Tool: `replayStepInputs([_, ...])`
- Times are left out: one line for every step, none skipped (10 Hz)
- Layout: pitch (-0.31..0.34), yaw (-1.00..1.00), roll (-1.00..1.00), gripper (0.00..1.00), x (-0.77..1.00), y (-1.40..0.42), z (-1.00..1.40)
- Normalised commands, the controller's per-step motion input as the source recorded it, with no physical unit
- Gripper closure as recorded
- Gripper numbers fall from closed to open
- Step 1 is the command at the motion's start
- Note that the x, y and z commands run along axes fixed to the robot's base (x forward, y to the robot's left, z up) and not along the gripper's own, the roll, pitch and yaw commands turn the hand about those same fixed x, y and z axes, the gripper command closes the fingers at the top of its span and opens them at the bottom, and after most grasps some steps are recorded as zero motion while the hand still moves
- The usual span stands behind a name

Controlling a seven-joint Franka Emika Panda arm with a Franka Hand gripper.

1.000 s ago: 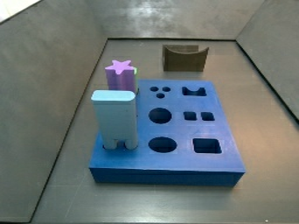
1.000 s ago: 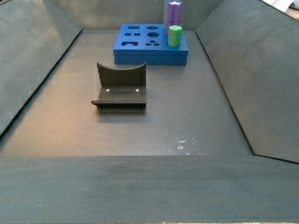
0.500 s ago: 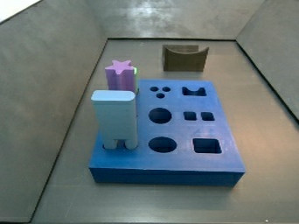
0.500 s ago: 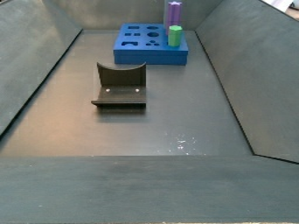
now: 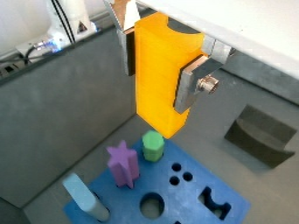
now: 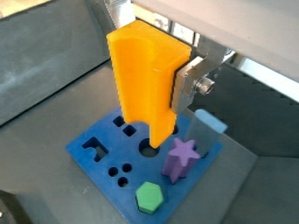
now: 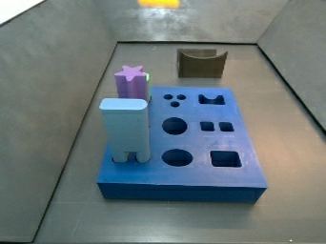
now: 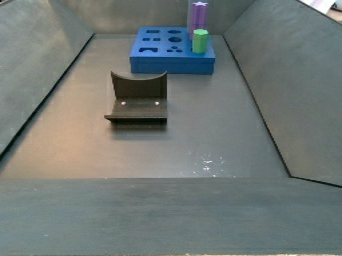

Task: Pick up the arch object. Move up. Rotate the arch object. Move to above the board. Insert the arch object.
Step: Insert the arch object.

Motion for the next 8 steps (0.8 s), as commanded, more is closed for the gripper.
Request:
replayStepInputs([0.043,0.00,-0.01,1.00,1.00,0.15,-0.79])
replayStepInputs([0.090,0.00,0.00,1.00,1.00,0.13,-0.68])
replayStepInputs([0.129,0.00,0.09,1.00,1.00,0.05,-0.55])
replayStepInputs([0.147,0.00,0.12,1.00,1.00,0.03,-0.53])
replayStepInputs([0.173,0.00,0.15,1.00,1.00,0.04,-0.57])
replayStepInputs([0.204,0.00,0.21,1.00,1.00,0.07,-0.62])
replayStepInputs([0.194,0.00,0.20,1.00,1.00,0.06,-0.61])
replayStepInputs([0.073,0.00,0.05,1.00,1.00,0.03,-0.57])
